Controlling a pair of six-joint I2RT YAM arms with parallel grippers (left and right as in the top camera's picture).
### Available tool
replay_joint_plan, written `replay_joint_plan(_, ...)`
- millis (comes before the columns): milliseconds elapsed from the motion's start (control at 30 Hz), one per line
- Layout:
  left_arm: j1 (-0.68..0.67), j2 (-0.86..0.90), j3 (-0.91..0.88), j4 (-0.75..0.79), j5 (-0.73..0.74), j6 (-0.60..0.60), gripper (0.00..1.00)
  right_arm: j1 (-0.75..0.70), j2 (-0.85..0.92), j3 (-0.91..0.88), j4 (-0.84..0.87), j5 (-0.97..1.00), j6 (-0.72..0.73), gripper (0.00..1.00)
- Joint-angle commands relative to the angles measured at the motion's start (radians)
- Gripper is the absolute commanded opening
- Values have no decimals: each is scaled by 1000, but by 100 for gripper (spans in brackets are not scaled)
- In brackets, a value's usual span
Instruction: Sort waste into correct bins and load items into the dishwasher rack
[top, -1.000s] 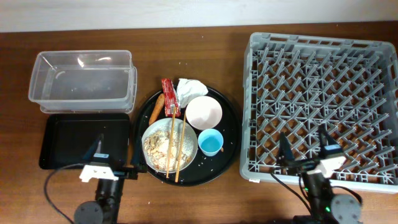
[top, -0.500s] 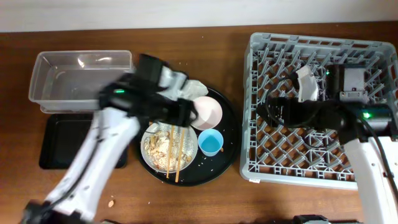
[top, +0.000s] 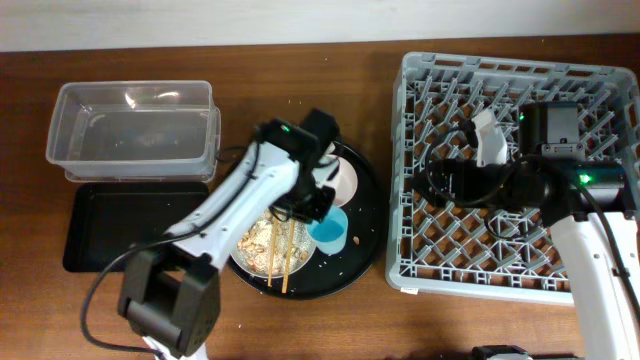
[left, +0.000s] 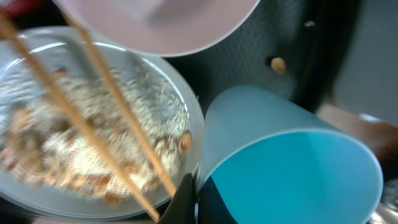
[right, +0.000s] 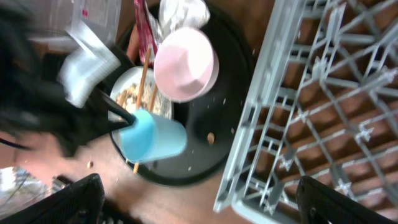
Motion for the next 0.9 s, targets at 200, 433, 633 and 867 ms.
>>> replay_joint_plan(200, 530, -164, 164, -35, 1244, 290, 0, -3, 2, 19, 288, -673, -13, 81)
replay_joint_plan(433, 467, -164, 164, -68, 1353, 267, 0, 139, 41, 19, 575, -745, -4, 86)
replay_joint_plan(633, 404, -164, 164, -68, 1323, 267, 0, 245, 46, 19, 715, -719, -3, 75)
replay_joint_plan(867, 404, -164, 164, 20, 1235, 267, 99, 123, -12, 19, 596, -608, 14, 46)
